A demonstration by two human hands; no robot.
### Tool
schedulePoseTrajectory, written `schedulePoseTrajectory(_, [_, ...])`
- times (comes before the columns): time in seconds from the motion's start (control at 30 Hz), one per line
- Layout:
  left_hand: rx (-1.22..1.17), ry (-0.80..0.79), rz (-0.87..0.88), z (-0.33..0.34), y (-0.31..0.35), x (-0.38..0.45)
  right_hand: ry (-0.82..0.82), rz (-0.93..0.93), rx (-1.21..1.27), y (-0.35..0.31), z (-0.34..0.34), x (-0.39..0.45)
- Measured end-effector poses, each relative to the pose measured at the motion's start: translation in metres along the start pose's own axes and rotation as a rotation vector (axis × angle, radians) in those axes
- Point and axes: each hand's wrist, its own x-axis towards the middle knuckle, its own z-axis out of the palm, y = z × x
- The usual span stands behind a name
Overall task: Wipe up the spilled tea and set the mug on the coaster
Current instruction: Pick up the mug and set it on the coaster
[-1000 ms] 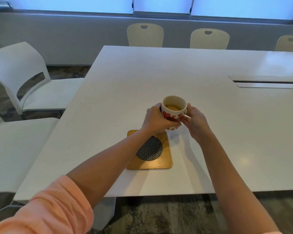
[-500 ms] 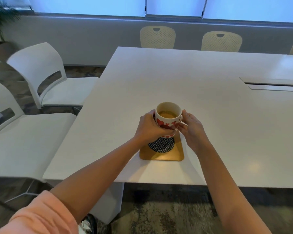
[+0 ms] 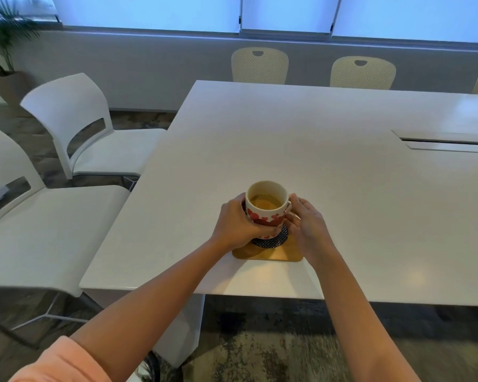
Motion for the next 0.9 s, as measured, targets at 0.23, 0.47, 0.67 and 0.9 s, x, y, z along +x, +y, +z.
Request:
schedulePoseTrajectory(0.23, [0.019, -0.046, -0.008, 0.005, 0.000, -0.003, 0.025, 0.022, -0.036, 0.007, -0.007, -0.007])
schedulePoseTrajectory(0.47, [0.017, -0.089, -0.013, 0.005, -0.004, -0.001, 0.032, 0.029, -0.066, 0.009, -0.007, -0.012])
schedulePoseTrajectory(0.67, [0.000, -0.119, -0.024, 0.004, -0.003, -0.001, 0.020, 0.037, -0.109, 0.010, -0.005, -0.011])
schedulePoseTrajectory(0.9, [-0.012, -0.129, -0.018, 0.005, -0.003, -0.004, 0.003, 0.036, -0.148, 0.012, -0.007, -0.009])
